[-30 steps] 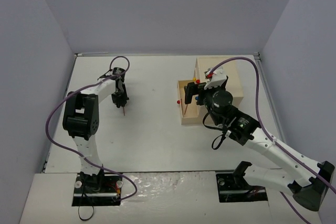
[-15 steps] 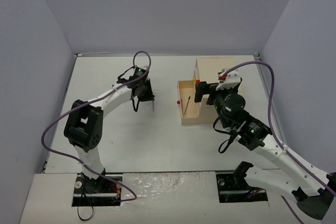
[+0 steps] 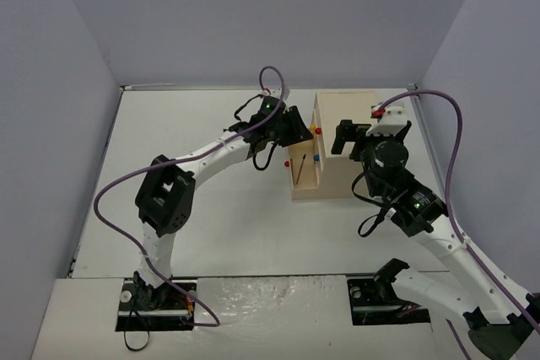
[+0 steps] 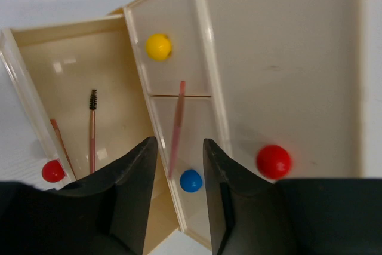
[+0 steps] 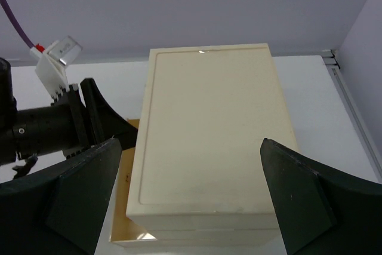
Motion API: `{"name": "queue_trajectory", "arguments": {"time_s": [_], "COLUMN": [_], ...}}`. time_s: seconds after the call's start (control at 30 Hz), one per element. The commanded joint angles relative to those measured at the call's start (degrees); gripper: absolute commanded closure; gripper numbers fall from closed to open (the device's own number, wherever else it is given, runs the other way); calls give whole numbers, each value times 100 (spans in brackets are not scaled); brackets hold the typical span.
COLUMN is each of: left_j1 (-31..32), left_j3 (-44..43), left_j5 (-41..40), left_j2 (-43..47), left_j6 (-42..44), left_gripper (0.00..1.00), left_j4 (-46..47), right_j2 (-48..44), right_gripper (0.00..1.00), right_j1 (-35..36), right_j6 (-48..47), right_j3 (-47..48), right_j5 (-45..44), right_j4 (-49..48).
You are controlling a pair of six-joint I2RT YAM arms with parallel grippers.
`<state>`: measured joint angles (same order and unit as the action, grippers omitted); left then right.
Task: Organize the makeup
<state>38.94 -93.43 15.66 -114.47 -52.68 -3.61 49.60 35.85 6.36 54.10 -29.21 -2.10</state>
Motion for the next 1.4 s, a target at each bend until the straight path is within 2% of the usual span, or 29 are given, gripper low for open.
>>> {"name": "queue_trajectory", "arguments": {"time_s": [0.0,0.07,0.2,0.4,0.5,0.63,0.73,0.93,1.03,1.23,1.37], "left_j1": [38,44,35,18,-100,-461,-796,-1117,-1121,-904,-729], "left_j3": [-239,-263,-299,133,573,1230,1377,1082,961,559,270], "left_j5": [-119,-240,-479,-714,-566,32,621,1598,1779,2091,2128], "left_j2": [109,182,376,879,1074,1214,1126,549,309,-213,-491], "left_j6": [-157,16,408,1491,2449,3395,4091,5401,6104,6519,6498], "left_gripper": [54,45,39,39,39,39,39,39,39,39,39], "left_j4": [177,31,-292,-334,-117,476,558,370,370,431,623], "right_j2": [140,264,535,1370,1753,2192,2453,2791,2880,3017,3063], "right_gripper": [0,0,0,0,1,1,2,2,2,2,3], "right_j1": [-581,-1085,-1976,-3420,-3838,-3924,-3963,-3978,-3972,-3972,-3972], "right_j6": [211,379,702,1145,1242,1219,1169,1069,1025,981,989], "right_j3": [414,491,632,921,1102,1322,1446,1555,1559,1534,1525], "right_j5": [629,1001,1917,3556,4355,4884,5130,5497,5621,5758,5811], "right_j4": [-65,-4,24,95,71,60,51,40,38,34,34]}}
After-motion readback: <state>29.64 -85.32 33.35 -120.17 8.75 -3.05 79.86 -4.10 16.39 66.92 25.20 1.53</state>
